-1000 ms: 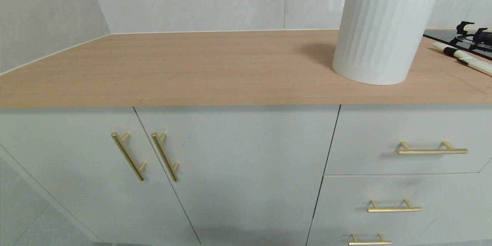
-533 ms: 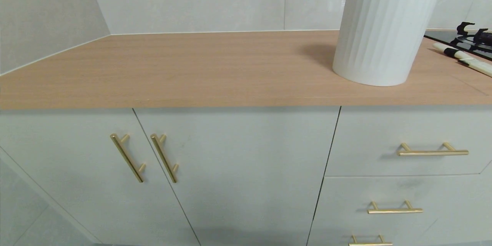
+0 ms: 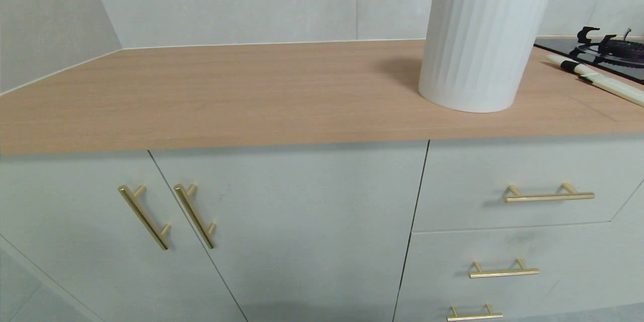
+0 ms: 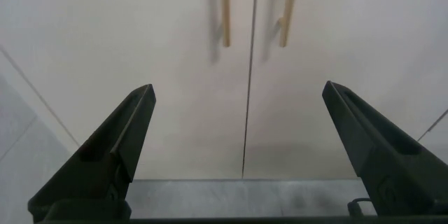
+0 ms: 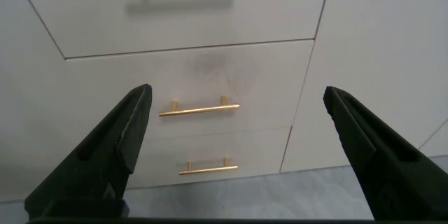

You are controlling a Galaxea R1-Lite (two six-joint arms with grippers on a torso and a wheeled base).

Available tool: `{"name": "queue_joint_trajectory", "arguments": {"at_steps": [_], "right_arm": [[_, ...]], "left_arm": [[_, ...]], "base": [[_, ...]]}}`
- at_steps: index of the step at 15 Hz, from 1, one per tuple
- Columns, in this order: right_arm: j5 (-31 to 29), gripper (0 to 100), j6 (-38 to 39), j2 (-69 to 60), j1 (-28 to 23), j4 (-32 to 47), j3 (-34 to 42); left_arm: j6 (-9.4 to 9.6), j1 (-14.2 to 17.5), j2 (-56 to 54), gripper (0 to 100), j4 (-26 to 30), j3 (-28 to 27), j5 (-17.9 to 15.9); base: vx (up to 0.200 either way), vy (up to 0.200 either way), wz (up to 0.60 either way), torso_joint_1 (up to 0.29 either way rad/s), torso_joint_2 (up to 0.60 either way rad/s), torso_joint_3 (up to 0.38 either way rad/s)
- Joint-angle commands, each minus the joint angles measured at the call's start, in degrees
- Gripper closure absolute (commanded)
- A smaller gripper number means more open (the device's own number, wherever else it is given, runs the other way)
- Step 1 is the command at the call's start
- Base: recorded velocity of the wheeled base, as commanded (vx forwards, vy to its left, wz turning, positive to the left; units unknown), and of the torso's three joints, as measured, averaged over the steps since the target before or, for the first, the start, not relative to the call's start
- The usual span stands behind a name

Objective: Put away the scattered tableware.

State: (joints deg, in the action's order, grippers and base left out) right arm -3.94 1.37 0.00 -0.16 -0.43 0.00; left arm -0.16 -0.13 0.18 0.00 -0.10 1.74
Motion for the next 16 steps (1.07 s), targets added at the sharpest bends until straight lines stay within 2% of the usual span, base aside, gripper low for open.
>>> {"name": "queue_joint_trajectory", "arguments": {"at_steps": [1,5,16], "right_arm": [[0.0,0,0.0,0.1,0.0,0.0,0.0],[0.0,0,0.0,0.1,0.0,0.0,0.0],[0.0,0,0.0,0.1,0.0,0.0,0.0]], "left_arm": [[-0.02,0.0,0.0,0,0.0,0.0,0.0],[-0.02,0.0,0.0,0,0.0,0.0,0.0],[-0.02,0.0,0.0,0,0.0,0.0,0.0]], "base": [[0.0,0.0,0.0,0.0,0.0,0.0],[0.0,0.0,0.0,0.0,0.0,0.0],[0.0,-0.2,0.0,0.002,0.0,0.002]]}}
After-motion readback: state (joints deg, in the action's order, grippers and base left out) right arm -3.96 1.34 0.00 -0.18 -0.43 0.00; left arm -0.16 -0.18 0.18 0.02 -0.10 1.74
